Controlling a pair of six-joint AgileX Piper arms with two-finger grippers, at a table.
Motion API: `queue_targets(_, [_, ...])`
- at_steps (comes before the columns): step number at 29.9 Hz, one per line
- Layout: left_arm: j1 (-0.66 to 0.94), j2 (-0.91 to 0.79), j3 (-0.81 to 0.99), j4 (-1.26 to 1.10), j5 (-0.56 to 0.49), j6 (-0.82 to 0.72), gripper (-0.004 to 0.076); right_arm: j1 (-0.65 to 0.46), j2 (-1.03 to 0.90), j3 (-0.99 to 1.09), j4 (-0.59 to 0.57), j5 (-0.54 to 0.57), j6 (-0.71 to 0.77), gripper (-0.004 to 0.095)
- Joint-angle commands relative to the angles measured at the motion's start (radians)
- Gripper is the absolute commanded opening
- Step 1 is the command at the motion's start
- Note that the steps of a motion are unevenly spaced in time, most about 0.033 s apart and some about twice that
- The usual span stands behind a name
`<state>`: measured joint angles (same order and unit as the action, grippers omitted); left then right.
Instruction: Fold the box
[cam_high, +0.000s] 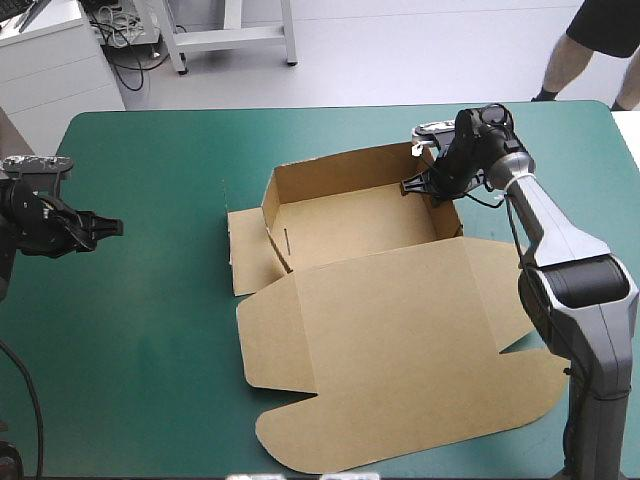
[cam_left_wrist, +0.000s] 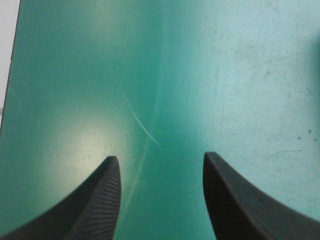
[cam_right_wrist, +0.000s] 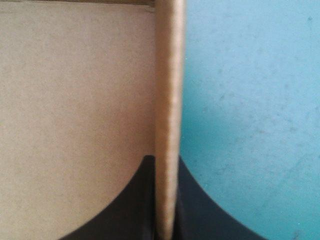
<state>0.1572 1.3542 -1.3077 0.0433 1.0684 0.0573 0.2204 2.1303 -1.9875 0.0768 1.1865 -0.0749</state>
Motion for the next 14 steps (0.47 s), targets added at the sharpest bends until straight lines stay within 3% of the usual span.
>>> queue_targets(1, [-0.001, -0.033, -0.026, -0.006, -0.037, 0.000, 0.0361, 0.000, -0.072, -0.035, -0.008, -0.001, -0.008, -0.0008])
queue_targets(14, [-0.001, -0.031, -0.026, -0.006, -0.078, 0.004, 0.0361, -0.004, -0.210, -0.091, -0.036, 0.045, -0.002, -0.0008])
